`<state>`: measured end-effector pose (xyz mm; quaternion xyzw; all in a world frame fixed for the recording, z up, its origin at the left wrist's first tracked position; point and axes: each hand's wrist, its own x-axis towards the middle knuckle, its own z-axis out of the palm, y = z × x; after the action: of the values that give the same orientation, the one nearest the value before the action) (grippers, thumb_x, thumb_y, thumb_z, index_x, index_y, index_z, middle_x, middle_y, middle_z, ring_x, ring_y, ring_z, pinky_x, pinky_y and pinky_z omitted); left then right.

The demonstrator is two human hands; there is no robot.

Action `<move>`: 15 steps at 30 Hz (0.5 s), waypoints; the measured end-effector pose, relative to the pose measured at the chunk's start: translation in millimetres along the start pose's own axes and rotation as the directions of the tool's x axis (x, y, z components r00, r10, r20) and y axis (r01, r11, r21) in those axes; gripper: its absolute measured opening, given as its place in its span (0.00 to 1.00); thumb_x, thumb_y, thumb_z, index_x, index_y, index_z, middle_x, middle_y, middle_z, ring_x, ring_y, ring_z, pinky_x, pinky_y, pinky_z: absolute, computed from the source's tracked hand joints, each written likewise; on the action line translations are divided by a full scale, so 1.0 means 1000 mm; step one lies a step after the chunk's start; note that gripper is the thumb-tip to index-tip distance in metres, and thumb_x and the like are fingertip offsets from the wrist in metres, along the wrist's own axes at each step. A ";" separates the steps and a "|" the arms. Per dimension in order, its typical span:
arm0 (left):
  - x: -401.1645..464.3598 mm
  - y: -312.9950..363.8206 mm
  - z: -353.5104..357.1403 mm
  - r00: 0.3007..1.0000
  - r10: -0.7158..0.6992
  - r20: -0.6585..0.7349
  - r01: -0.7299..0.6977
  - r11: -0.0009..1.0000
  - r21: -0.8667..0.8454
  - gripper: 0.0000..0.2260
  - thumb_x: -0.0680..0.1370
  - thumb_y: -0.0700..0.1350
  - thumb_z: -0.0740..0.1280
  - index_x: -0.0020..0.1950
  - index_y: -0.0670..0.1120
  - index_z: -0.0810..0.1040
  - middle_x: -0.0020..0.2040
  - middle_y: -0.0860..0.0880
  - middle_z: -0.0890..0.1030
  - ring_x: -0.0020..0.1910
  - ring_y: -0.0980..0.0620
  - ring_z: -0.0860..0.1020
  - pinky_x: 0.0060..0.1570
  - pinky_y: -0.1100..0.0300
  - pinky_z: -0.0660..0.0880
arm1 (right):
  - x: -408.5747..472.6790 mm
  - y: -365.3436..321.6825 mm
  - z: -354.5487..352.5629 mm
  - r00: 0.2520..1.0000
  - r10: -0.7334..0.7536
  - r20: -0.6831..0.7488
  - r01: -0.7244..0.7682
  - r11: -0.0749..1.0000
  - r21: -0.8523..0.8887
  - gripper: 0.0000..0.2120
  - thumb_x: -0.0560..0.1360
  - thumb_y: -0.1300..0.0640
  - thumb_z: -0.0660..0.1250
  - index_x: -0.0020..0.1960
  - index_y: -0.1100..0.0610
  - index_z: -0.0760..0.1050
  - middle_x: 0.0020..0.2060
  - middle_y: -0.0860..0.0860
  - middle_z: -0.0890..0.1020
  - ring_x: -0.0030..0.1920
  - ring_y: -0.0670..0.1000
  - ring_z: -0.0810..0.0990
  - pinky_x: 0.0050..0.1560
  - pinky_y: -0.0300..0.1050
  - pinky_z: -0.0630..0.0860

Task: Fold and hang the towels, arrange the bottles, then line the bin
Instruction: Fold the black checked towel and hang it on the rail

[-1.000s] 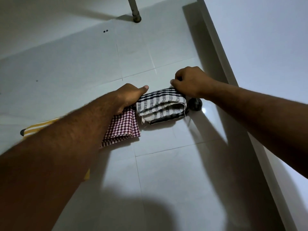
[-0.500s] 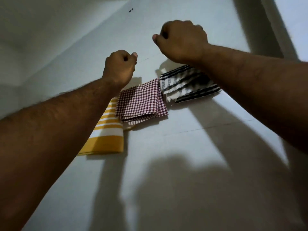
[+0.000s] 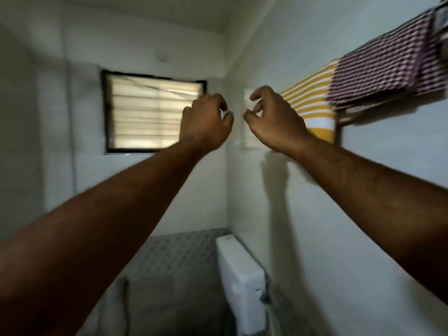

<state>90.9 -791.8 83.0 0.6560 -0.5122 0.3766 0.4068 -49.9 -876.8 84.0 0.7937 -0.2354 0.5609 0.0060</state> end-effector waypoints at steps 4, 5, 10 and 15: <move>-0.077 -0.053 -0.040 0.995 -0.077 0.058 0.066 0.982 0.177 0.14 0.80 0.54 0.65 0.62 0.48 0.78 0.60 0.47 0.80 0.62 0.43 0.76 0.60 0.48 0.70 | -0.058 -0.024 0.065 0.981 0.069 0.180 -0.113 0.962 0.250 0.25 0.76 0.40 0.67 0.69 0.46 0.67 0.63 0.48 0.77 0.61 0.52 0.79 0.62 0.55 0.76; -0.103 -0.069 -0.060 0.990 -0.119 0.070 0.100 0.969 0.225 0.14 0.81 0.53 0.65 0.63 0.48 0.78 0.61 0.47 0.80 0.63 0.43 0.76 0.61 0.48 0.70 | -0.077 -0.040 0.084 0.968 0.064 0.244 -0.140 0.942 0.307 0.26 0.76 0.39 0.67 0.71 0.46 0.66 0.65 0.47 0.77 0.61 0.52 0.79 0.63 0.55 0.76; -0.235 -0.104 -0.168 0.936 -0.343 0.075 0.288 0.874 0.391 0.15 0.81 0.54 0.65 0.64 0.49 0.79 0.63 0.46 0.79 0.63 0.42 0.76 0.62 0.48 0.70 | -0.181 -0.132 0.140 0.867 -0.020 0.498 -0.271 0.819 0.506 0.30 0.70 0.33 0.66 0.69 0.42 0.65 0.63 0.46 0.77 0.54 0.55 0.83 0.56 0.62 0.82; -0.391 -0.099 -0.297 0.823 -0.566 0.048 0.462 0.716 0.524 0.11 0.80 0.52 0.66 0.58 0.50 0.81 0.57 0.46 0.81 0.58 0.42 0.78 0.58 0.48 0.74 | -0.318 -0.252 0.164 0.752 -0.139 0.644 -0.404 0.674 0.618 0.26 0.71 0.40 0.70 0.65 0.47 0.70 0.56 0.50 0.80 0.52 0.60 0.84 0.55 0.63 0.81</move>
<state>89.9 -361.6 -173.4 0.8885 -0.2348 0.2957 0.2607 109.0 -581.4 -196.5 0.8497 -0.0415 0.2971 -0.4337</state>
